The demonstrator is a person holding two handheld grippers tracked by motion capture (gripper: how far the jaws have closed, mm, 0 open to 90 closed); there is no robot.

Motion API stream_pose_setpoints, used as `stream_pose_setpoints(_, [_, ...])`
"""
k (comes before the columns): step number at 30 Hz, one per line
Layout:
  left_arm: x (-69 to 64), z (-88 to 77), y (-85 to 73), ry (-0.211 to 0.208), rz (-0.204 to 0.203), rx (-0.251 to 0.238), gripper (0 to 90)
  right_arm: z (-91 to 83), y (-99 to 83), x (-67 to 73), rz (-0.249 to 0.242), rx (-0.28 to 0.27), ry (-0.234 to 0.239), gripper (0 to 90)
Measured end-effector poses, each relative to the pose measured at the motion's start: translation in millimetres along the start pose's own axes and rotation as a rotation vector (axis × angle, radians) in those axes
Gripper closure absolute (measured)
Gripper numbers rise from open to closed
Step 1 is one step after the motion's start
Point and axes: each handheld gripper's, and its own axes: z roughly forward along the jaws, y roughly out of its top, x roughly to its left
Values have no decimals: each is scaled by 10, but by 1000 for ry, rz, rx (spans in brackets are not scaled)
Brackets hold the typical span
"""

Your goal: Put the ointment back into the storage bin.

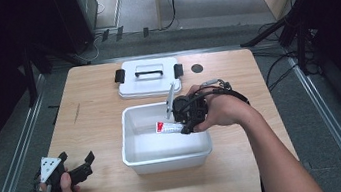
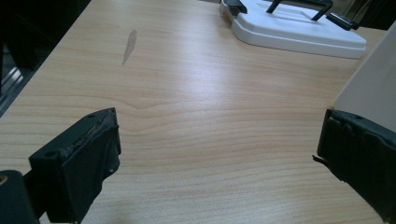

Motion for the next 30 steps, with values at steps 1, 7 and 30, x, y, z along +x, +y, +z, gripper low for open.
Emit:
stream_pose_setpoints(1, [1,0,0,-1,0,1,3,24,0,6,4,6,5,713])
stream_pose_setpoints(7, [3,-2,0,-2,1,2,3,189,-9,16,12,35,36,714])
stream_pose_setpoints(30, [4,0,0,-3,-1,3,3,637,99,88,9,196,73,715])
